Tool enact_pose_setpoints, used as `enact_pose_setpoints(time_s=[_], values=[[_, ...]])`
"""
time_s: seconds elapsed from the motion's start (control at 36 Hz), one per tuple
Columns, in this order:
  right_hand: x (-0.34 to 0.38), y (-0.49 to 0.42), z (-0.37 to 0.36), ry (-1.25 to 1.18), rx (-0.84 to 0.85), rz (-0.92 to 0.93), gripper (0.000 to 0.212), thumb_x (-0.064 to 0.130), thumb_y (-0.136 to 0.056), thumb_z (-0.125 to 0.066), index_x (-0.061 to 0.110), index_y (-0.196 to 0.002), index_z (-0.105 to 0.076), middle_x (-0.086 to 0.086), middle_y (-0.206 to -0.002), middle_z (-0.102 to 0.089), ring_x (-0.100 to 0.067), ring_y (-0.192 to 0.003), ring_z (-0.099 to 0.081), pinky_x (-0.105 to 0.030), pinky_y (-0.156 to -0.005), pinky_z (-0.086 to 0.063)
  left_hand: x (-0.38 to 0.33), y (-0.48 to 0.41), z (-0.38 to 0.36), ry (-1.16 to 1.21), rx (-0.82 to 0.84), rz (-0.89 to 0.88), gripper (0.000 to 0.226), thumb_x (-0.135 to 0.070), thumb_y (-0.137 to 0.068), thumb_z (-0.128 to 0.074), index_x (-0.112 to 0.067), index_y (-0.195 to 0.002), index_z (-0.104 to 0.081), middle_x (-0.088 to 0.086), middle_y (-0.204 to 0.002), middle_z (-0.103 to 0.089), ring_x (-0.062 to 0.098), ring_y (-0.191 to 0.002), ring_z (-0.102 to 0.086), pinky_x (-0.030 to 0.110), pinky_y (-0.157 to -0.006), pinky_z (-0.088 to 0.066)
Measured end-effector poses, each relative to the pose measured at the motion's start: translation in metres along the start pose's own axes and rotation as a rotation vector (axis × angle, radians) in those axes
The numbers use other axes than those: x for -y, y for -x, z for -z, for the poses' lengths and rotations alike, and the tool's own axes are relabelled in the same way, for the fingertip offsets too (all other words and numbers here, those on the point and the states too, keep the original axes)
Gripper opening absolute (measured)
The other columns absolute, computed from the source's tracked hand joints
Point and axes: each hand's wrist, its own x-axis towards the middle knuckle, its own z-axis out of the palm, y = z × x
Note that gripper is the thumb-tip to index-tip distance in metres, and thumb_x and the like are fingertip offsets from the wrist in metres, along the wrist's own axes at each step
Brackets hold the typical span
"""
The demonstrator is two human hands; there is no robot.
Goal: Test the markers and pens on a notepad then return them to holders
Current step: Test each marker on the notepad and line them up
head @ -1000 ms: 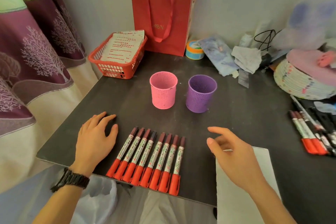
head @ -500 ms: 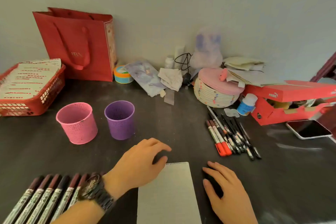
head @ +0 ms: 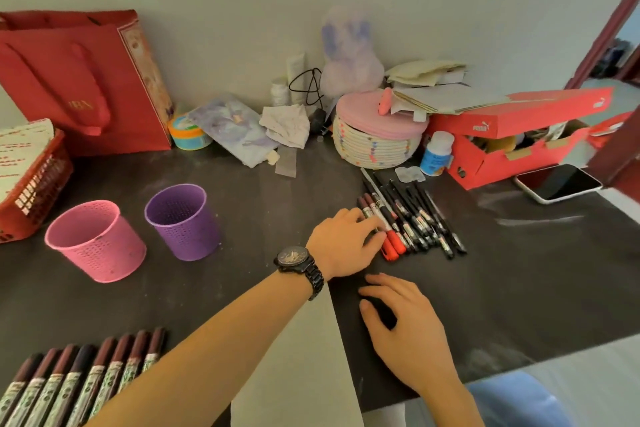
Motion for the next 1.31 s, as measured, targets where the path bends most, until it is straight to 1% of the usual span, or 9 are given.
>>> enact_pose_setpoints(time_s=[0.22, 0.36, 0.5, 0.61, 0.69, 0.78, 0.92, 1.14, 1.31], values=[[-0.001, -0.002, 0.0, -0.019, -0.014, 0.01, 0.023, 0.045, -0.094, -0.059, 0.043, -0.113, -0.071, 0.036, -0.124, -0.055, 0.019, -0.121, -0.035, -0.013, -0.105, -0.026, 0.009, 0.002, 0.008, -0.106, 0.052, 0.169, 0.035, -0.064, -0.097, -0.034, -0.034, -0.104, -0.051, -0.005, -0.093, -0.052, 0.022, -0.092, -0.058, 0.032, -0.065, -0.039], [0.001, -0.001, 0.001, -0.03, -0.024, 0.006, 0.021, 0.044, -0.092, -0.062, 0.044, -0.111, -0.071, 0.038, -0.121, -0.053, 0.019, -0.118, -0.039, -0.019, -0.107, -0.035, 0.022, 0.01, 0.022, -0.021, 0.14, 0.269, 0.014, -0.044, -0.093, -0.052, -0.033, -0.102, -0.05, -0.007, -0.096, -0.059, 0.023, -0.094, -0.061, 0.032, -0.07, -0.042], [0.002, 0.001, 0.002, -0.071, -0.058, 0.01, 0.015, 0.038, -0.09, -0.068, 0.045, -0.102, -0.072, 0.043, -0.113, -0.053, 0.027, -0.119, -0.038, -0.018, -0.102, -0.035, 0.039, 0.038, 0.045, 0.31, 0.078, 0.335, 0.017, -0.036, -0.096, -0.054, -0.03, -0.106, -0.042, -0.004, -0.096, -0.066, 0.019, -0.079, -0.066, 0.042, -0.074, -0.056], [0.005, 0.001, 0.006, -0.101, -0.06, -0.01, 0.015, 0.034, -0.089, -0.071, 0.046, -0.098, -0.071, 0.04, -0.111, -0.057, 0.016, -0.118, -0.048, -0.021, -0.102, -0.041, 0.04, 0.078, 0.062, 0.641, -0.053, 0.38, 0.011, -0.032, -0.1, -0.055, -0.034, -0.107, -0.047, -0.012, -0.095, -0.069, 0.002, -0.068, -0.066, 0.015, -0.059, -0.049], [0.017, 0.001, 0.012, -0.186, -0.031, -0.059, 0.01, 0.045, -0.088, -0.067, 0.052, -0.095, -0.067, 0.041, -0.1, -0.062, 0.017, -0.112, -0.051, -0.017, -0.097, -0.042, 0.035, 0.117, 0.069, 0.828, -0.148, 0.394, 0.01, -0.028, -0.103, -0.05, -0.034, -0.109, -0.055, -0.013, -0.091, -0.072, 0.004, -0.063, -0.062, 0.016, -0.058, -0.047], [0.036, 0.003, 0.018, -0.416, -0.012, -0.176, 0.031, 0.067, -0.078, -0.052, 0.051, -0.1, -0.067, 0.037, -0.097, -0.068, 0.015, -0.101, -0.058, -0.013, -0.083, -0.042, 0.025, 0.154, 0.072, 0.953, -0.186, 0.371, 0.016, -0.025, -0.104, -0.045, -0.028, -0.11, -0.06, -0.009, -0.09, -0.072, 0.008, -0.059, -0.056, 0.016, -0.054, -0.045], [0.084, 0.006, 0.013, -0.957, 0.154, -0.236, 0.04, 0.054, -0.081, -0.056, 0.025, -0.101, -0.075, -0.002, -0.077, -0.069, -0.018, -0.062, -0.06, -0.028, -0.06, -0.051, 0.01, 0.194, 0.063, 1.022, -0.069, 0.318, 0.019, -0.029, -0.105, -0.043, -0.03, -0.111, -0.062, -0.007, -0.089, -0.071, 0.009, -0.06, -0.048, 0.02, -0.055, -0.041], [0.142, 0.02, -0.005, -1.187, 0.013, -0.253, 0.033, 0.055, -0.086, -0.053, 0.027, -0.078, -0.07, -0.001, -0.08, -0.07, -0.016, -0.081, -0.07, -0.029, -0.074, -0.058, -0.004, 0.227, 0.046, 0.84, -0.132, 0.441, 0.056, -0.073, -0.091, -0.029, -0.029, -0.074, -0.06, -0.009, -0.059, -0.043, 0.006, -0.053, -0.036, 0.021, -0.052, -0.03], [0.167, 0.021, -0.011, -1.835, 0.064, -0.676, 0.047, 0.044, -0.092, -0.06, 0.02, -0.058, -0.04, 0.004, -0.06, -0.033, -0.012, -0.052, -0.035, -0.028, -0.058, -0.035, -0.011, 0.237, 0.032, 0.461, -0.233, 0.471, 0.062, -0.081, -0.084, -0.018, -0.025, -0.066, -0.037, -0.004, -0.057, -0.044, 0.018, -0.057, -0.038, 0.031, -0.052, -0.032]])
